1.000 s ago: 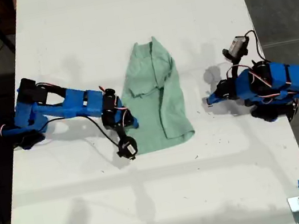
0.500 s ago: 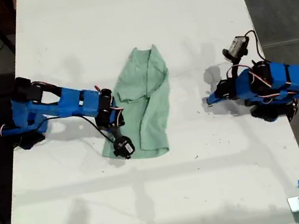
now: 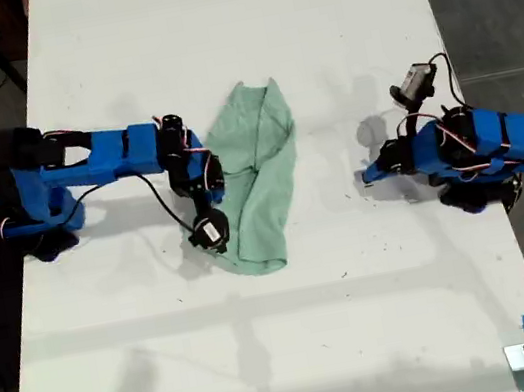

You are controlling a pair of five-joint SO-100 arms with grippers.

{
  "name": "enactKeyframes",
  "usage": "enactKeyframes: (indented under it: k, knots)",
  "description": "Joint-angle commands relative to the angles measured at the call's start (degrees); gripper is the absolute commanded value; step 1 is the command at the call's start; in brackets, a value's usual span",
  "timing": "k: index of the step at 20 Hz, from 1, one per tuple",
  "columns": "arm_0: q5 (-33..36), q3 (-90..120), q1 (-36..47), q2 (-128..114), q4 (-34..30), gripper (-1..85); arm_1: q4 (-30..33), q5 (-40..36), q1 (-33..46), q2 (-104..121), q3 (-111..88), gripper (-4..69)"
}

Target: Fold t shirt

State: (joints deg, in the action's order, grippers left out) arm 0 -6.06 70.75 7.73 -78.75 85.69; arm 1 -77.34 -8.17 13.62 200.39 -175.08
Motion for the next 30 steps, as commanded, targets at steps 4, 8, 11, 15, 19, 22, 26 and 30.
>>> enactKeyframes:
  k: [4,8,11,15,19,22,26,30]
  knots:
    - [1.2,-3.4,-0.4,-0.1,1.6,-0.1,-0.2,0.1,0.0,0.7,-1.8,0.8]
    - [3.4,4.2,-1.1,-2.0,5.9,-0.1,-0.2,0.1,0.0,0.7,-1.8,0.8]
    - [3.6,10.0,-1.0,-5.3,5.9,-0.1,-0.2,0.2,0.1,0.7,-1.8,0.8]
    - [6.3,6.9,0.7,-6.4,5.9,-0.1,-0.2,0.2,0.1,0.7,-1.8,0.8]
    - [9.3,-6.9,0.4,-0.8,5.9,-0.1,-0.2,0.1,0.1,0.7,-1.8,0.8]
    - [7.7,-12.2,-1.1,1.7,2.0,-0.1,-0.2,0.1,0.1,0.7,-1.8,0.8]
    - [7.8,-12.0,-3.8,2.4,-10.9,18.8,-0.1,-0.1,0.0,0.7,-1.8,0.8]
    - [5.6,-12.0,-4.6,0.9,-13.9,18.8,0.0,-0.2,0.0,0.7,-1.8,0.8]
